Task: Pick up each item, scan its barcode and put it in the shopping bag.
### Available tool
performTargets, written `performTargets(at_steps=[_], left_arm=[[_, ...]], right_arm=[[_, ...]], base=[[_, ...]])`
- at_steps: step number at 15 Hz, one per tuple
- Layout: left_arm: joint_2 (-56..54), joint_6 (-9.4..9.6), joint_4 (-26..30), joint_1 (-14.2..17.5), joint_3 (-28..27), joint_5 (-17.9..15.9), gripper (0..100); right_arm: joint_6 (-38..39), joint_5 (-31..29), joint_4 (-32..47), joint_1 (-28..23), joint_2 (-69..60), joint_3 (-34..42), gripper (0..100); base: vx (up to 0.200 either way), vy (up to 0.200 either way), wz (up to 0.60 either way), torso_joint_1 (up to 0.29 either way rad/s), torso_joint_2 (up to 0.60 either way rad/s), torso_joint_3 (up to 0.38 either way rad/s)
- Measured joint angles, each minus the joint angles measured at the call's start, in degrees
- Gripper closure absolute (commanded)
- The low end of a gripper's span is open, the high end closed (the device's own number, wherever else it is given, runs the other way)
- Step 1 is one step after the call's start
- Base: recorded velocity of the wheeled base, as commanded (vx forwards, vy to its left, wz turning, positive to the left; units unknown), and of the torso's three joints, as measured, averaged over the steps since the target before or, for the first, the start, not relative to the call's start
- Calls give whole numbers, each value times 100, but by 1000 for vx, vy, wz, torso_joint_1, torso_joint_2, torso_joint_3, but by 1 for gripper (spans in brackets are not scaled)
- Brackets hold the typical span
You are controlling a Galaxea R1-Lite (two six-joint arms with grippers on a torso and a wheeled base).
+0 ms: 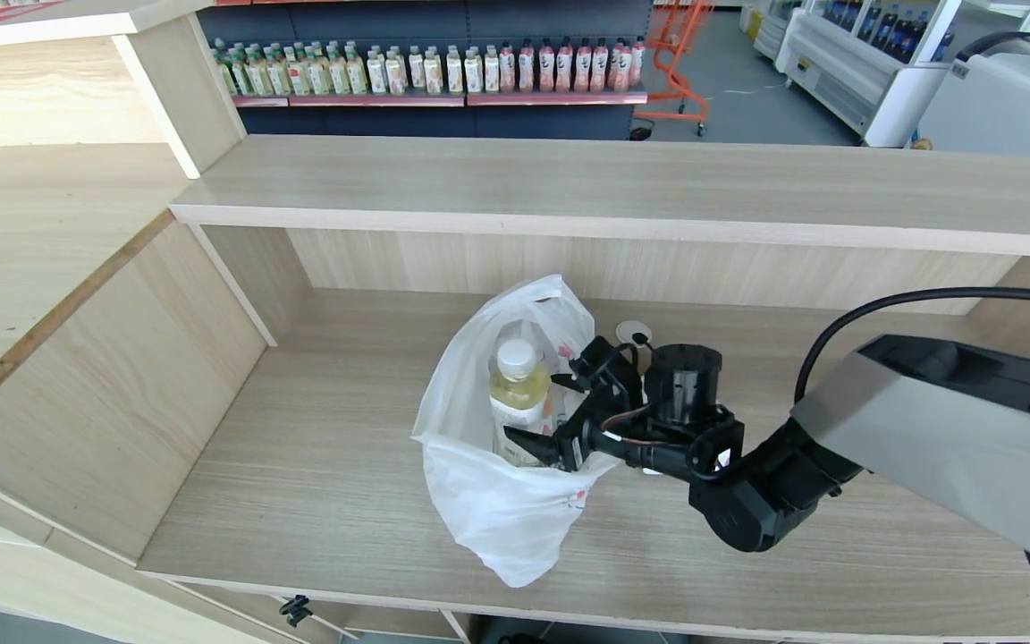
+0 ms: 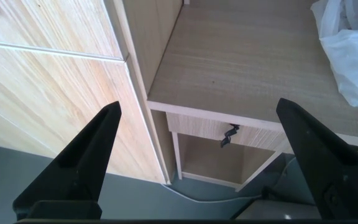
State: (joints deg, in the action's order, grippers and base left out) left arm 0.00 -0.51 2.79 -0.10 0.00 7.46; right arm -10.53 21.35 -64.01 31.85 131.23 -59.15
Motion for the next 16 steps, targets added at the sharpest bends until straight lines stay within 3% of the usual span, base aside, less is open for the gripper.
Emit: performTargets(at_steps=[5, 12, 16], left_arm=[[0, 0, 2, 0, 0, -2, 0], [0, 0, 2, 0, 0, -2, 0], [0, 0, 0, 0, 0, -2, 0]], right_arm=[[1647, 41, 955, -160, -1145, 268, 0], [2693, 249, 2934, -824, -3958, 1473, 0], [2726, 255, 3166, -1423, -4734, 1742, 0]], base=[[0, 0, 0, 0, 0, 0], [0, 0, 0, 0, 0, 0], [0, 0, 0, 0, 0, 0]])
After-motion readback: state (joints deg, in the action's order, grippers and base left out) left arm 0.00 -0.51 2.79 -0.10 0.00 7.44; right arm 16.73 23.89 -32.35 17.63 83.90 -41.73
